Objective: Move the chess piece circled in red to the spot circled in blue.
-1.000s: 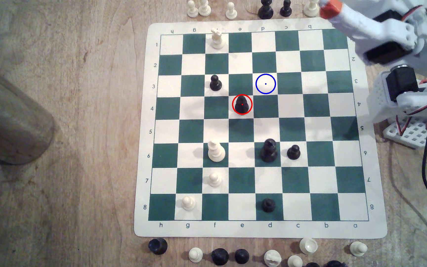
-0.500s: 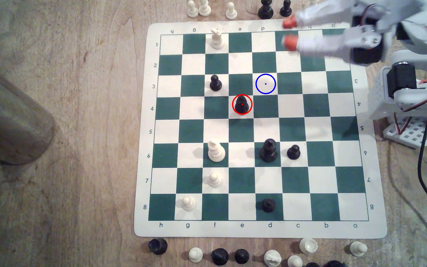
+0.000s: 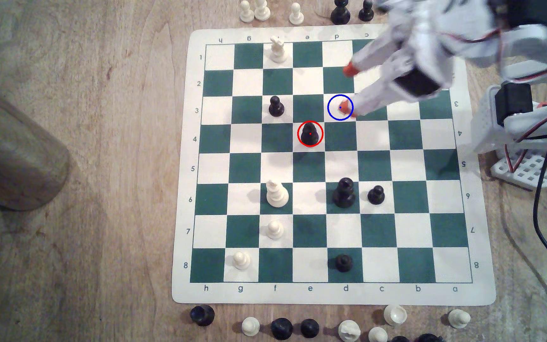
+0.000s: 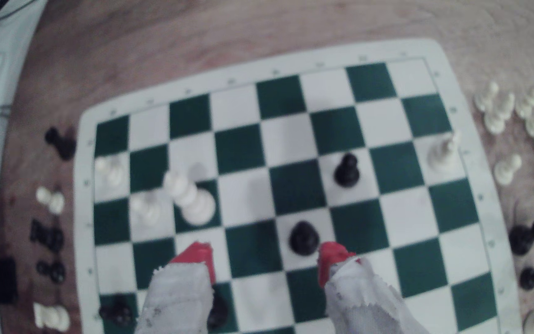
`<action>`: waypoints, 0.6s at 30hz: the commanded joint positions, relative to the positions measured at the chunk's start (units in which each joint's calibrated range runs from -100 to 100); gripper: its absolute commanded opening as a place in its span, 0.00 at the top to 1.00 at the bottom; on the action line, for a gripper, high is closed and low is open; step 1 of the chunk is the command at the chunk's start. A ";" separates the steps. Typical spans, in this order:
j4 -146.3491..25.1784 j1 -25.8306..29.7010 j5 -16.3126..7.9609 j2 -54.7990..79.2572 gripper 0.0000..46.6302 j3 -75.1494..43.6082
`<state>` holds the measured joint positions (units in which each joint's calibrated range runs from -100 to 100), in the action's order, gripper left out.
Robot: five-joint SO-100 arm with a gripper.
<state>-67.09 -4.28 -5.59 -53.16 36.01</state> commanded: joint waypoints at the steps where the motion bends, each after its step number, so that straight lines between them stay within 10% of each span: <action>1: -0.15 0.48 -1.47 13.18 0.67 -13.08; 18: -1.21 -0.45 -1.27 35.42 0.72 -18.79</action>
<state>-68.37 -4.72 -7.11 -18.98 22.37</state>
